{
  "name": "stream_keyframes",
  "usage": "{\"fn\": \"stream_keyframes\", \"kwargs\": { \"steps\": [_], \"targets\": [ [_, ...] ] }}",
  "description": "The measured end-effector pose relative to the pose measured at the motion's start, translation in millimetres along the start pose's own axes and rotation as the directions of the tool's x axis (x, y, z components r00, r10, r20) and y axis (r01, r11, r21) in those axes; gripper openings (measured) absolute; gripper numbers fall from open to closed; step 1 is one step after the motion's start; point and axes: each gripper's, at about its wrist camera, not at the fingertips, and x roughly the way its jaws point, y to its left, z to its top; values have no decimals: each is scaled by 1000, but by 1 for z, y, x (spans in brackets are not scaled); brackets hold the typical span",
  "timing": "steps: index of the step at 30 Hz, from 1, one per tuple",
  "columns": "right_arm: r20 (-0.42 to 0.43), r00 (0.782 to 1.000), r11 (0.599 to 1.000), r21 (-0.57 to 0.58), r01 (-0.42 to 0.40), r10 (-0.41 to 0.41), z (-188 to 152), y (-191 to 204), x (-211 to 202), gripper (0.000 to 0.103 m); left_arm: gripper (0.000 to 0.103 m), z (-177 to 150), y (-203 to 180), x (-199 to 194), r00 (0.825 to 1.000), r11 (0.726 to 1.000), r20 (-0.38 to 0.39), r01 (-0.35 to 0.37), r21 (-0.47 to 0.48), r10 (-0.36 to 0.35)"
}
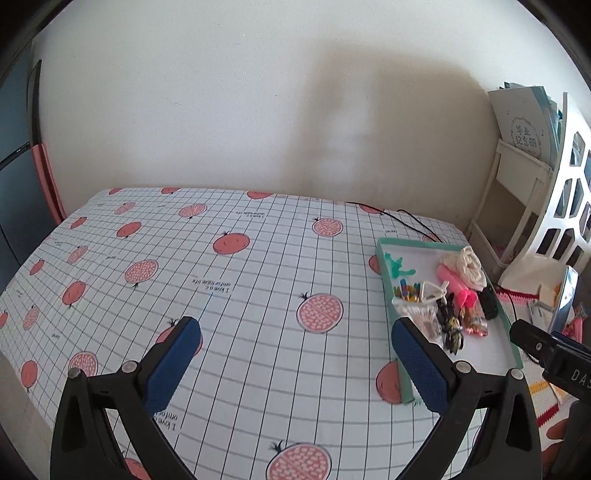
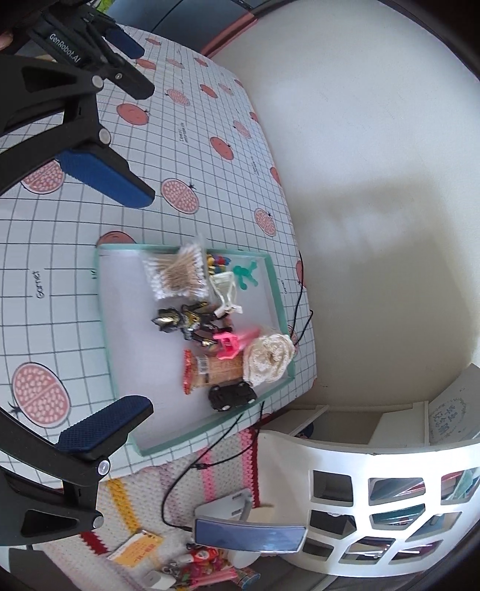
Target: Organize objects
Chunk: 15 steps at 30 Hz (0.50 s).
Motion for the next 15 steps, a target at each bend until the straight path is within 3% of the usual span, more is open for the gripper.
{"fn": "stream_keyframes", "kwargs": {
  "steps": [15],
  "targets": [
    [-102, 994, 999, -38, 34, -37, -83, 1, 47, 103, 103, -74, 28, 17, 993, 999, -109, -41, 9, 42]
  ]
}}
